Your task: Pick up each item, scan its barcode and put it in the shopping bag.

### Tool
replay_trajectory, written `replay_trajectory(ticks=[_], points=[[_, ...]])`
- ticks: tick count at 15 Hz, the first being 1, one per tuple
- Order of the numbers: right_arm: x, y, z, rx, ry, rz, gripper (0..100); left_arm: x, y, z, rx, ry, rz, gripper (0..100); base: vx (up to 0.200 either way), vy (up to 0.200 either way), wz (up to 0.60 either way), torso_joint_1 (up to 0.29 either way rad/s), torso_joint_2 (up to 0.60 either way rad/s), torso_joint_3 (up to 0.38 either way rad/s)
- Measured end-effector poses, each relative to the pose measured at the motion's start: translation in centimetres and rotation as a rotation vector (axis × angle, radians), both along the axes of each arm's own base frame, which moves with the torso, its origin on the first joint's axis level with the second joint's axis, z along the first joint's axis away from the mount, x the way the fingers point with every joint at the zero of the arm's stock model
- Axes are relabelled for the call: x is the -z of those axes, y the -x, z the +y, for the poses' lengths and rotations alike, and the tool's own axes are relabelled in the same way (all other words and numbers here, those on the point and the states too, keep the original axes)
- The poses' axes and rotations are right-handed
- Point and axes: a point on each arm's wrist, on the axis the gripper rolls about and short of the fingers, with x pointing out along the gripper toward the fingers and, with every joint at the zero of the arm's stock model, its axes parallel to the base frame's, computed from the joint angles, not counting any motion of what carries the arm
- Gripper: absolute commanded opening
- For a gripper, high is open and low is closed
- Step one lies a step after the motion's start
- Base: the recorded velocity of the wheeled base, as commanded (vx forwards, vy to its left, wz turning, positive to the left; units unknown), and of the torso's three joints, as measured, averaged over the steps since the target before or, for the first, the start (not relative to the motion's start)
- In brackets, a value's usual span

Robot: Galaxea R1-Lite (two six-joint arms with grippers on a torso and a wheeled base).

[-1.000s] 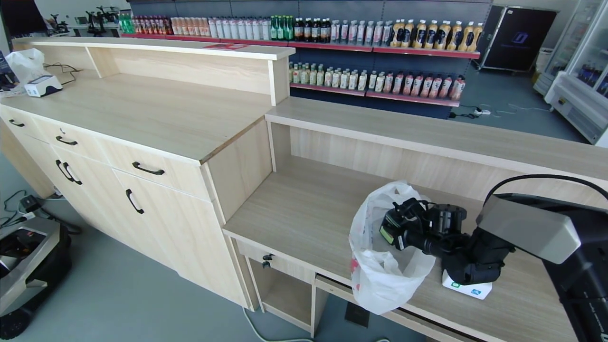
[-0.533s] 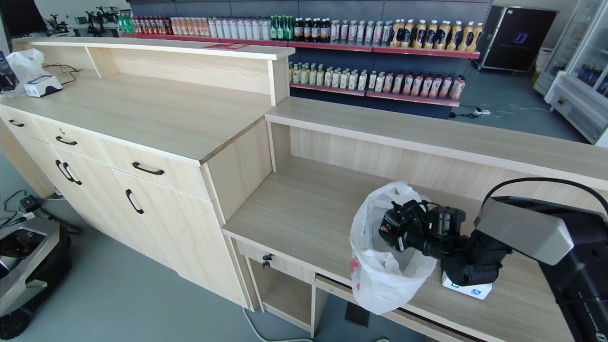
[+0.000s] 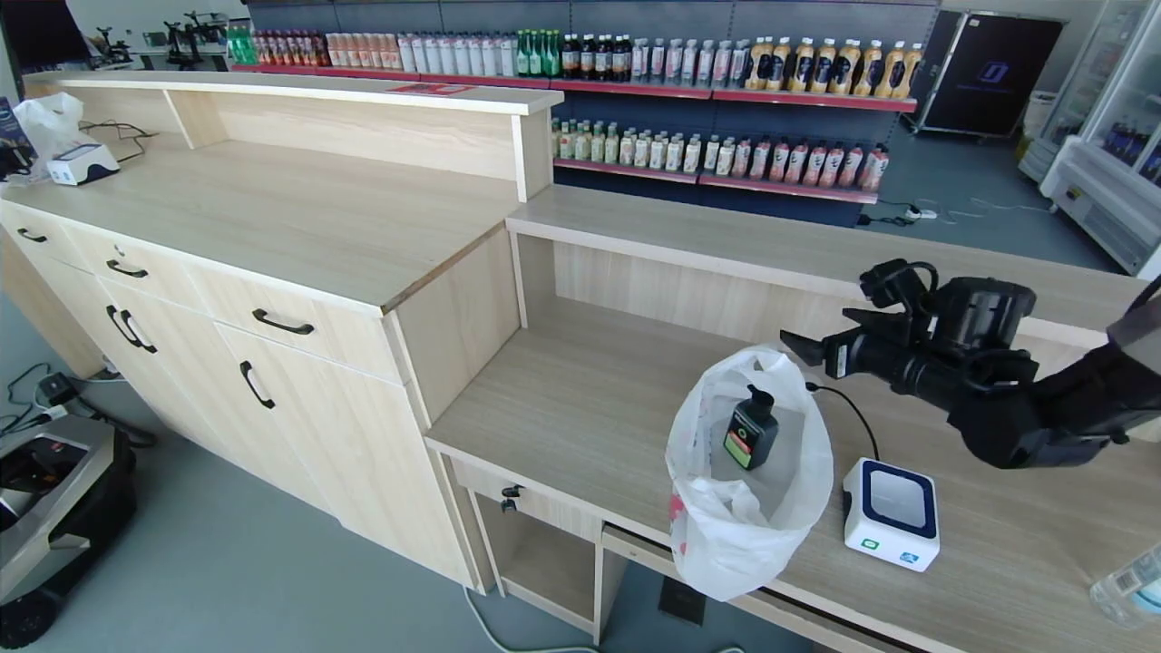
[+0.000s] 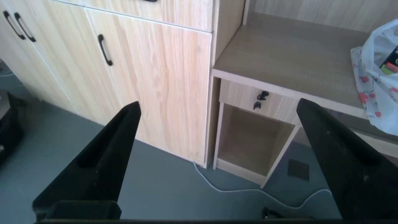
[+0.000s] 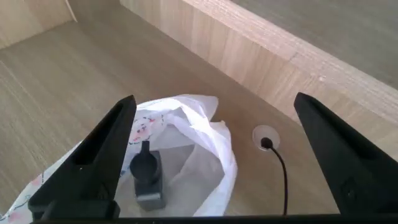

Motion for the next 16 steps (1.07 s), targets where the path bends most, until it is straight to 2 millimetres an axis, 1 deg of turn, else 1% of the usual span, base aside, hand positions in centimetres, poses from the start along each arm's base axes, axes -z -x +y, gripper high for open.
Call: replay_trajectory(ticks=[1, 2, 4, 5, 7, 9, 11, 12, 13, 14, 16], points=[[-1.8, 2.4, -1.4, 0.037, 0.004, 0.000, 100, 0.0, 0.0, 0.0, 0.000, 0.000, 0.000, 100, 0.000, 0.000, 0.00, 0.000, 0.00, 0.000], [-2.9, 5.1, -2.5, 0.072, 0.007, 0.016, 100, 0.0, 0.0, 0.0, 0.000, 0.000, 0.000, 100, 0.000, 0.000, 0.00, 0.000, 0.00, 0.000], [-4.6, 10.7, -4.4, 0.174, 0.010, 0.068, 100, 0.0, 0.0, 0.0, 0.000, 0.000, 0.000, 100, 0.000, 0.000, 0.00, 0.000, 0.00, 0.000], [-5.3, 13.2, -5.0, 0.252, 0.016, 0.095, 100, 0.0, 0.0, 0.0, 0.000, 0.000, 0.000, 100, 0.000, 0.000, 0.00, 0.000, 0.00, 0.000], [-5.9, 17.9, -5.7, 0.472, 0.043, 0.200, 100, 0.0, 0.0, 0.0, 0.000, 0.000, 0.000, 100, 0.000, 0.000, 0.00, 0.000, 0.00, 0.000], [-6.2, 21.8, -6.0, 0.622, 0.030, 0.277, 100, 0.0, 0.0, 0.0, 0.000, 0.000, 0.000, 100, 0.000, 0.000, 0.00, 0.000, 0.00, 0.000], [-6.9, 24.7, -5.8, 0.688, -0.007, 0.283, 100, 0.0, 0.0, 0.0, 0.000, 0.000, 0.000, 100, 0.000, 0.000, 0.00, 0.000, 0.00, 0.000], [-7.2, 25.8, -5.6, 0.713, -0.017, 0.270, 100, 0.0, 0.0, 0.0, 0.000, 0.000, 0.000, 100, 0.000, 0.000, 0.00, 0.000, 0.00, 0.000], [-7.8, 26.6, -5.5, 0.750, -0.017, 0.234, 100, 0.0, 0.0, 0.0, 0.000, 0.000, 0.000, 100, 0.000, 0.000, 0.00, 0.000, 0.00, 0.000], [-8.2, 27.0, -5.7, 0.832, -0.007, 0.199, 100, 0.0, 0.0, 0.0, 0.000, 0.000, 0.000, 100, 0.000, 0.000, -0.60, -0.002, 0.00, 0.007], [-8.7, 26.9, -6.0, 0.955, -0.021, 0.143, 100, 0.0, 0.0, 0.0, 0.000, 0.000, 0.000, 100, 0.000, 0.000, -0.60, -0.007, 0.00, 0.005]])
